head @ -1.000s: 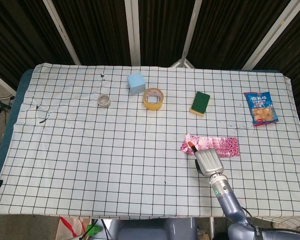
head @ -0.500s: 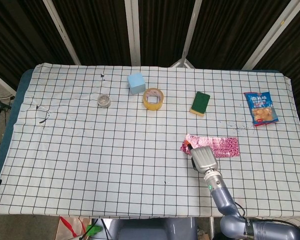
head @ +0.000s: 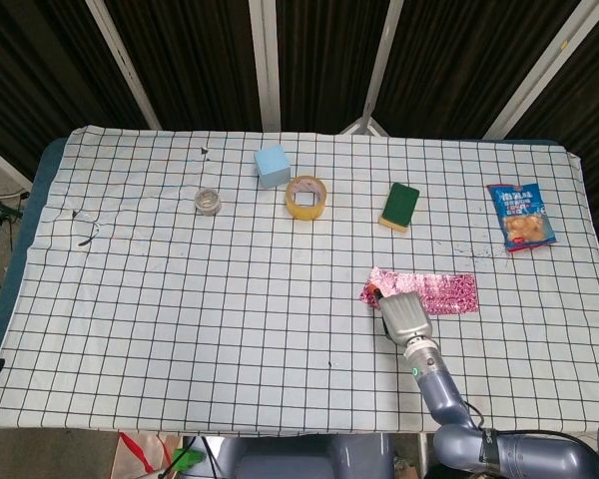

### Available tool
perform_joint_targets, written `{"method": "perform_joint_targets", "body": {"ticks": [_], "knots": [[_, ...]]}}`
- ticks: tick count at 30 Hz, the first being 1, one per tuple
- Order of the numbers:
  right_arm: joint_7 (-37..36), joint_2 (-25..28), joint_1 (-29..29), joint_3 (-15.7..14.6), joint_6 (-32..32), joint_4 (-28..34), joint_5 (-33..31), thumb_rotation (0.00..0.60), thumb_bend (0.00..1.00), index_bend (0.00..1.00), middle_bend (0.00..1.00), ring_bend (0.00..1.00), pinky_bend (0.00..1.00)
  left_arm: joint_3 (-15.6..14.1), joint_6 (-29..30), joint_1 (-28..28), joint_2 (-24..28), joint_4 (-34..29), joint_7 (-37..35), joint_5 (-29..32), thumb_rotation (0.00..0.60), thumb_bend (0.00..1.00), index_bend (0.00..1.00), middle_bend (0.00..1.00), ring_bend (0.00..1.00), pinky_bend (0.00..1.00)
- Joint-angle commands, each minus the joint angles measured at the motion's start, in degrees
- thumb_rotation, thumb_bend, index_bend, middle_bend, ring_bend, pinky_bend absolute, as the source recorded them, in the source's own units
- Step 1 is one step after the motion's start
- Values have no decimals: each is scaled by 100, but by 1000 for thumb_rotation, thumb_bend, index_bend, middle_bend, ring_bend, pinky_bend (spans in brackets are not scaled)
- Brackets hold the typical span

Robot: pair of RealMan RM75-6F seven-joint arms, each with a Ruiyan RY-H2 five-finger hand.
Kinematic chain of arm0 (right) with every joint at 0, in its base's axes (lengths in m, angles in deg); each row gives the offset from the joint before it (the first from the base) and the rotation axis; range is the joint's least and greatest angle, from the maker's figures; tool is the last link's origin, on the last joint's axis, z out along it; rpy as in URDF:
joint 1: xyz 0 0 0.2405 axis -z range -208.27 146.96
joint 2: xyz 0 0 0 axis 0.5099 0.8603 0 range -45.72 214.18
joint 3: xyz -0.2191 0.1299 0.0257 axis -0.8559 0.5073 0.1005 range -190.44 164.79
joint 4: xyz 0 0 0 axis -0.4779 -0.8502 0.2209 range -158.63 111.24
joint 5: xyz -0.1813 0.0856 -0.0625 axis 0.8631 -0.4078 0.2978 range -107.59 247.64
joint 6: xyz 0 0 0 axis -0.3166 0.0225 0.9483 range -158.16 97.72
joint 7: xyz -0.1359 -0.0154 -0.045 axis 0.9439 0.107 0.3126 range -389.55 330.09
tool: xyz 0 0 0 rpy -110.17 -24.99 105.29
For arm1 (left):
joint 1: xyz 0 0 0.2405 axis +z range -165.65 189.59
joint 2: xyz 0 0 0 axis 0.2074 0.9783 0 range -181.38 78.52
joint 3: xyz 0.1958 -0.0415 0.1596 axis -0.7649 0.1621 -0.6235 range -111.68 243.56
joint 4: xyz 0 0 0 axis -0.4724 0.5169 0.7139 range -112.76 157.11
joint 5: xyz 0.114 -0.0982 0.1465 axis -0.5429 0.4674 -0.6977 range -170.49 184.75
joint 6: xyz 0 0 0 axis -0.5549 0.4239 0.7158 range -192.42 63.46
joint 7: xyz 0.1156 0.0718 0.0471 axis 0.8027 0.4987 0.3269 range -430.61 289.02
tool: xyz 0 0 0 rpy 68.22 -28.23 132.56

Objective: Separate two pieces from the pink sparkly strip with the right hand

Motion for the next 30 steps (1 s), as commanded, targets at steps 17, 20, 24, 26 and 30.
{"method": "perform_joint_targets", "body": {"ticks": [17,20,24,26,30], "knots": [[38,-13,-267,-154,-87,-29,-384,600,778,169,817,715,542,10,-44,-25,3,6,16,43,600,325,159,0,0,101],[2,4,-277,-203,-99,23,-347,600,778,168,817,715,542,5,-48,-29,-3,-1,40,38,600,325,159,0,0,101],[1,1,-305,-296,-101,69,-339,600,777,169,817,715,542,2,-34,-26,-7,-9,58,28,600,325,159,0,0,101],[-9,-12,-309,-346,-95,76,-342,600,778,169,817,715,542,6,-27,-23,-6,-7,54,34,600,325,159,0,0,101],[-41,-21,-300,-464,-124,111,-271,600,778,169,817,715,542,13,-36,-30,-7,-1,49,49,600,324,159,0,0,101]]}}
